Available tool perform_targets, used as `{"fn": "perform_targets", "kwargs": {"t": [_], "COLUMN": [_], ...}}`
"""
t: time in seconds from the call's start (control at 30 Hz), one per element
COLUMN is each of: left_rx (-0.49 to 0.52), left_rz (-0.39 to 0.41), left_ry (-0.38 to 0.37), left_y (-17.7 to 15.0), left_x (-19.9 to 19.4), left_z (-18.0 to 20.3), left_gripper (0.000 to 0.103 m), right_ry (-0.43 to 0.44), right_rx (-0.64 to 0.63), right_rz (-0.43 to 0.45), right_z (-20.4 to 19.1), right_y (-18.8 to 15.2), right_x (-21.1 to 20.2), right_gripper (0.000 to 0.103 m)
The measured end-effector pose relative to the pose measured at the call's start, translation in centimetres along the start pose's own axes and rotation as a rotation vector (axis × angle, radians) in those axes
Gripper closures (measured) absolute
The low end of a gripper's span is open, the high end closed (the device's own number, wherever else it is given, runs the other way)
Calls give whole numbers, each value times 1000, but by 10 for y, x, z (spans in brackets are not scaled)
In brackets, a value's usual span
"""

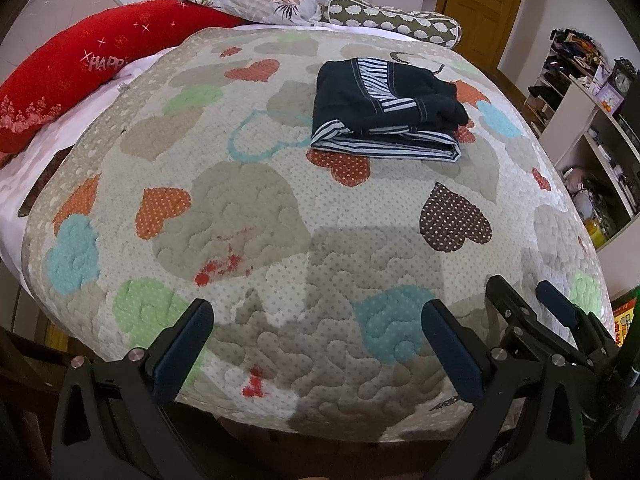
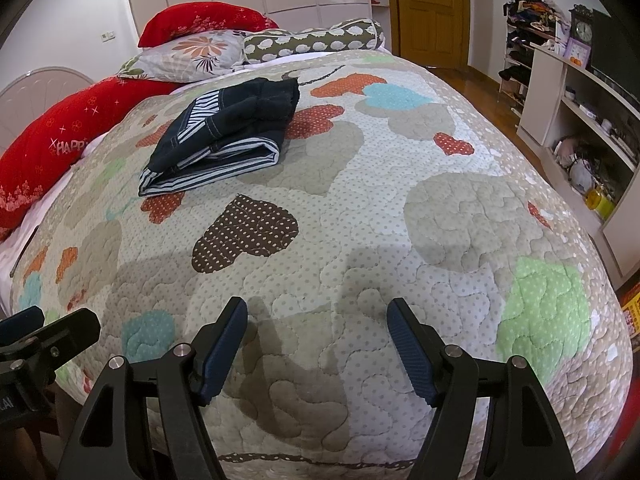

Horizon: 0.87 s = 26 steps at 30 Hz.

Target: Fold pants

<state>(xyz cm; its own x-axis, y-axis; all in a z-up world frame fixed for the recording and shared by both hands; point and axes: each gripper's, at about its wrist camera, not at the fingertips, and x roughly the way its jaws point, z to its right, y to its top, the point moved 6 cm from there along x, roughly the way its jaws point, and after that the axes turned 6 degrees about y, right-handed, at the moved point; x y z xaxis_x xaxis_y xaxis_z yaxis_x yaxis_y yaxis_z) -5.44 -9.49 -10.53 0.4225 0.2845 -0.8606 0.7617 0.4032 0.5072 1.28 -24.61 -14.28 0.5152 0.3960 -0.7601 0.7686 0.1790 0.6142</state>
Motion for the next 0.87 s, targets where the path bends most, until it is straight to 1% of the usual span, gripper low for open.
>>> {"fn": "perform_targets", "kwargs": {"t": [0.57, 0.73, 0.87], "left_rx": [-1, 6, 17], "left_rz": [-23, -9, -3], "left_ry": [-19, -43, -48], "left_y": [-1, -2, -1], "left_x": [4, 2, 4], "left_z": [-1, 1, 3], "left_gripper": [0, 0, 0], "right_ry": [-1, -2, -1], "right_rx": [-2, -2, -13], "right_rz": [1, 2, 3], "right_z": [0, -2, -2], "right_y": [1, 0, 1], "right_x": [0, 0, 1], "right_gripper": [26, 25, 23]}}
